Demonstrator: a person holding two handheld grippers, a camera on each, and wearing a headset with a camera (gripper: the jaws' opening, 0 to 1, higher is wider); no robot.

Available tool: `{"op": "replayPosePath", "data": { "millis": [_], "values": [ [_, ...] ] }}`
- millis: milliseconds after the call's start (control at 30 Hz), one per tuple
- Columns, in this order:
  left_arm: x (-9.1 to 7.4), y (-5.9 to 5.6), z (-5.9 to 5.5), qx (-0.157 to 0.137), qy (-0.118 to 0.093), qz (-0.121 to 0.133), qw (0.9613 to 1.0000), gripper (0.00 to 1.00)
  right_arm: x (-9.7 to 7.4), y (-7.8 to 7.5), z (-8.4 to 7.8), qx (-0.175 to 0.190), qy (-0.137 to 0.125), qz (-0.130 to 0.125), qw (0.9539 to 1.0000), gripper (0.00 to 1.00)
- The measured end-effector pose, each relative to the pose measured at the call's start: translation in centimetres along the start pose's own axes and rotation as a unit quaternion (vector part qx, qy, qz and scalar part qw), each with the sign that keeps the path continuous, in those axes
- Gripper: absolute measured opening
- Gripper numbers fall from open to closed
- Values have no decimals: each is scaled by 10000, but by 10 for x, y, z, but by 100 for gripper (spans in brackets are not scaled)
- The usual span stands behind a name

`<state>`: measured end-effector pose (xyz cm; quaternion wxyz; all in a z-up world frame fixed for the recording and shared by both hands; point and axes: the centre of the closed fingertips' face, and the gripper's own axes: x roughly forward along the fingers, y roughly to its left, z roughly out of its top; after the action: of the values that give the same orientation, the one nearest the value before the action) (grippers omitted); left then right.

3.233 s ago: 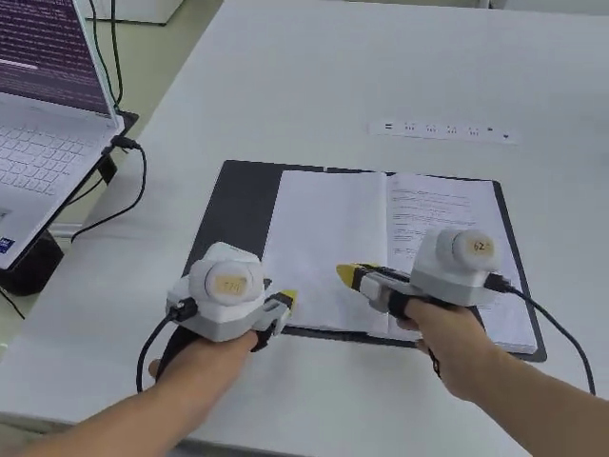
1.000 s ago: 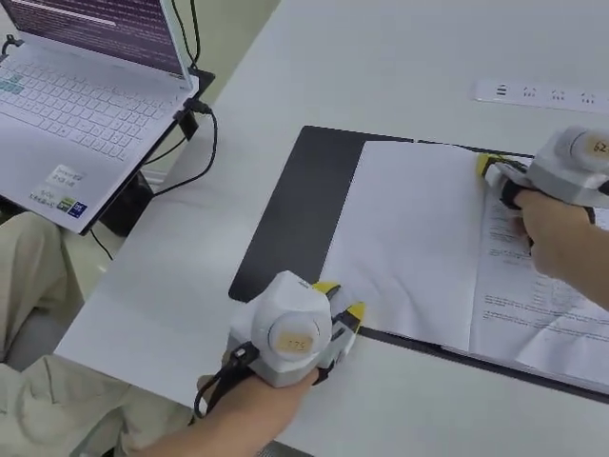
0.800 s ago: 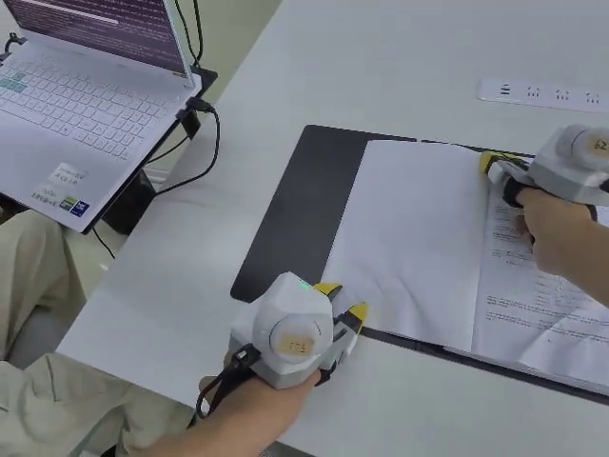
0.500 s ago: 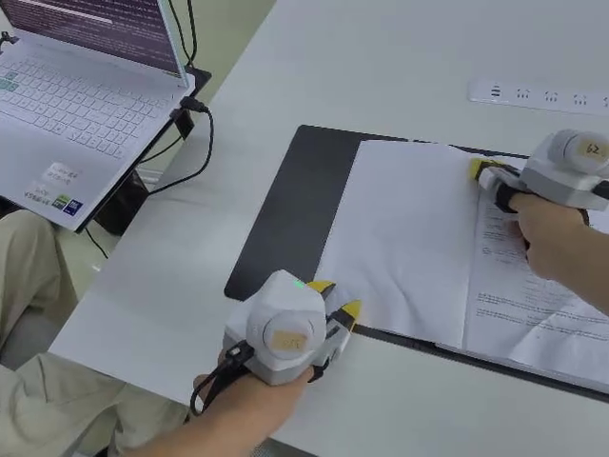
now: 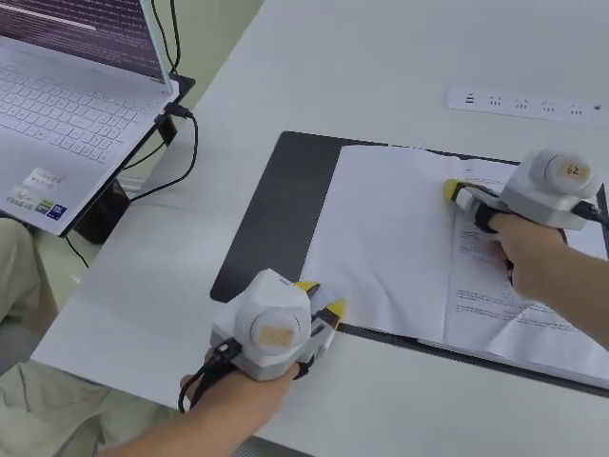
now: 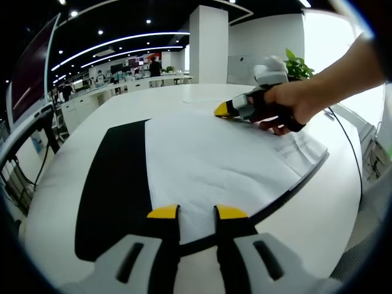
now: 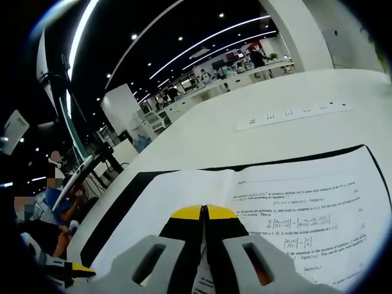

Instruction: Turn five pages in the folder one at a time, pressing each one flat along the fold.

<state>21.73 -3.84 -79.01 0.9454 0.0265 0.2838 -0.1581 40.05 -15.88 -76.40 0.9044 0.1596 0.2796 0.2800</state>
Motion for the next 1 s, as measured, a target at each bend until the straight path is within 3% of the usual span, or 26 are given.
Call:
{"op": "replayPosePath", "data": {
  "millis": [1000],
  "values": [
    [1, 1, -2, 44, -11, -38, 10000, 21, -44, 29, -41, 331, 177, 461, 9982, 0]
  ]
}}
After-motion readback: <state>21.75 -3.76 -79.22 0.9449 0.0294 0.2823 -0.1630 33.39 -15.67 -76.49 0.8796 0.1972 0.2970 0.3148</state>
